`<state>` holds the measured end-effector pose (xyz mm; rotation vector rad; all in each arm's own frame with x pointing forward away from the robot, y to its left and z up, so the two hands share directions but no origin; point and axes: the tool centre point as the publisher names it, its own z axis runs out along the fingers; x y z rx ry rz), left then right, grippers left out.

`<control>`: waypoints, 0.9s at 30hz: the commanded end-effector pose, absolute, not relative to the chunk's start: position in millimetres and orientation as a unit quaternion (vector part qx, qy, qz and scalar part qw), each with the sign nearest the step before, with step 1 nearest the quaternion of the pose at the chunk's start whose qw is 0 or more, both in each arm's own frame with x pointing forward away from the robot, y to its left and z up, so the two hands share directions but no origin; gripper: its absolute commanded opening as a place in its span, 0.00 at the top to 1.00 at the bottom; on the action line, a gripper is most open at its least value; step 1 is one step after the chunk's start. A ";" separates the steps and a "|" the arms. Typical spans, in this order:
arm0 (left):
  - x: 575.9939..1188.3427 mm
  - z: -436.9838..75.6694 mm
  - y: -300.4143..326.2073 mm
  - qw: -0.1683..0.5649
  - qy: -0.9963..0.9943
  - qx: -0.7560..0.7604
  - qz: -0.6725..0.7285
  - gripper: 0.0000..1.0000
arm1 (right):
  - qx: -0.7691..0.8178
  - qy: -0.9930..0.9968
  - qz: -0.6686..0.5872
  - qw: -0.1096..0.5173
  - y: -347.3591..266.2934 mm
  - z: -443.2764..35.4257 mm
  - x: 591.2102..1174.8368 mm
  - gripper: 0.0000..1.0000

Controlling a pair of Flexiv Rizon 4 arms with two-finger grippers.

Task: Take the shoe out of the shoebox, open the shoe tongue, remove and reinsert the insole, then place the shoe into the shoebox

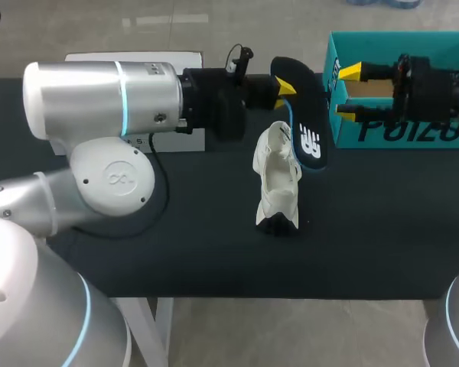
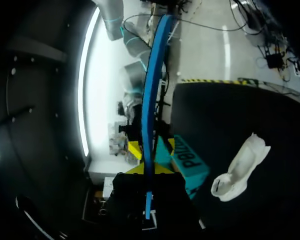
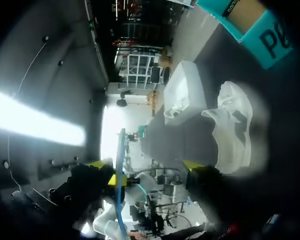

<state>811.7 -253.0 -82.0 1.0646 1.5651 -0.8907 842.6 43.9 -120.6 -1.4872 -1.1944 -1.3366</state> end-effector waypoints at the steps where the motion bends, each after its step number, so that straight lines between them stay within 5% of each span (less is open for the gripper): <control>1: 804.9 -75.9 -232.5 0.497 0.655 0.436 -0.365 1.00 | -0.619 -0.490 -0.492 0.367 12.7 -127.4 846.5 0.00; 27: 801.9 -65.8 -231.9 0.507 0.661 0.404 -0.379 1.00 | -0.608 -0.556 -0.450 0.344 -32.9 -124.9 844.6 0.00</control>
